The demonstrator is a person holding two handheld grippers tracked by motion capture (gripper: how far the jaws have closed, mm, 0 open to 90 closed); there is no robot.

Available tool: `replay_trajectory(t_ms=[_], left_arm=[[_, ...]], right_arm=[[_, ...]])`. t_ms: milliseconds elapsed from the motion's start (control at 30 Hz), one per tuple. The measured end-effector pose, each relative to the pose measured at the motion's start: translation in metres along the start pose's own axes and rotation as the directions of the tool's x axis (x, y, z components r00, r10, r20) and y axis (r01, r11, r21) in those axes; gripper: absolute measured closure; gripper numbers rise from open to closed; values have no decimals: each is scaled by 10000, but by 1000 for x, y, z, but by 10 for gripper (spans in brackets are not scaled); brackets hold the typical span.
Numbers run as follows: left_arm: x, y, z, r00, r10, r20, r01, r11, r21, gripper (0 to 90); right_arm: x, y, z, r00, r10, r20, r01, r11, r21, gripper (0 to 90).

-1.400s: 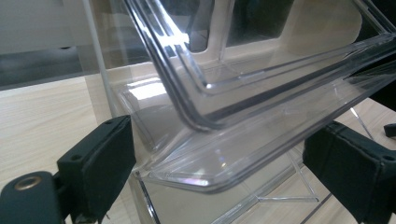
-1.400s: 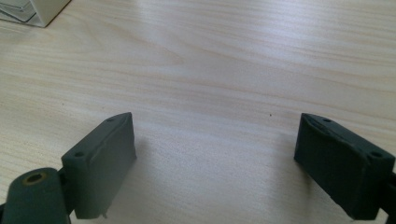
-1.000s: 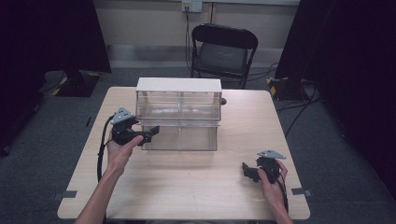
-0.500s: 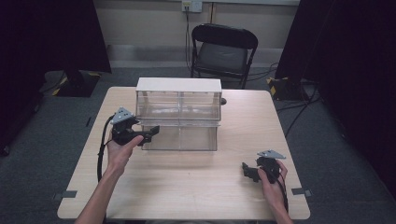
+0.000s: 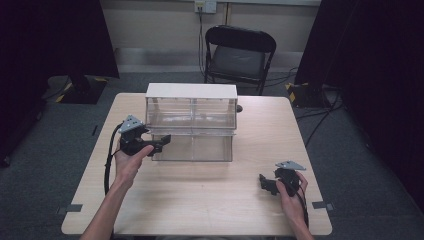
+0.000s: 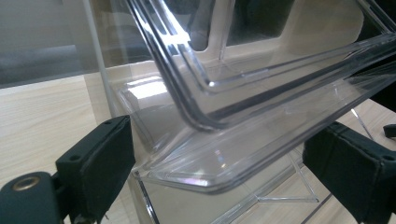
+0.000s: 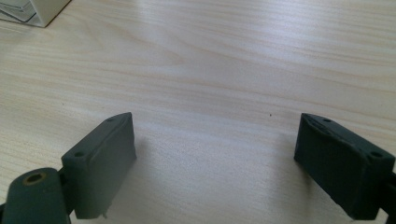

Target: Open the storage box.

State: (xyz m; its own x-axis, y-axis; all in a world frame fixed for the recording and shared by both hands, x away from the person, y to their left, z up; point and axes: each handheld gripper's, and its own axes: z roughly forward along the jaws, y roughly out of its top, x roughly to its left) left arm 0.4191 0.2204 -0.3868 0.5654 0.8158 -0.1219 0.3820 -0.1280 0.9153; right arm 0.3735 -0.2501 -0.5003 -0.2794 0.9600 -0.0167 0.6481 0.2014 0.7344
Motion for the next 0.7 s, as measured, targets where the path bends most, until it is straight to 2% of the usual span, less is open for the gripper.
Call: replay_trajectory(t_ms=[700], left_arm=[[0,0,0,10000,-35,1,35,10000,14,87]], right_arm=[[0,0,0,10000,-2,-1,2,10000,0,118]])
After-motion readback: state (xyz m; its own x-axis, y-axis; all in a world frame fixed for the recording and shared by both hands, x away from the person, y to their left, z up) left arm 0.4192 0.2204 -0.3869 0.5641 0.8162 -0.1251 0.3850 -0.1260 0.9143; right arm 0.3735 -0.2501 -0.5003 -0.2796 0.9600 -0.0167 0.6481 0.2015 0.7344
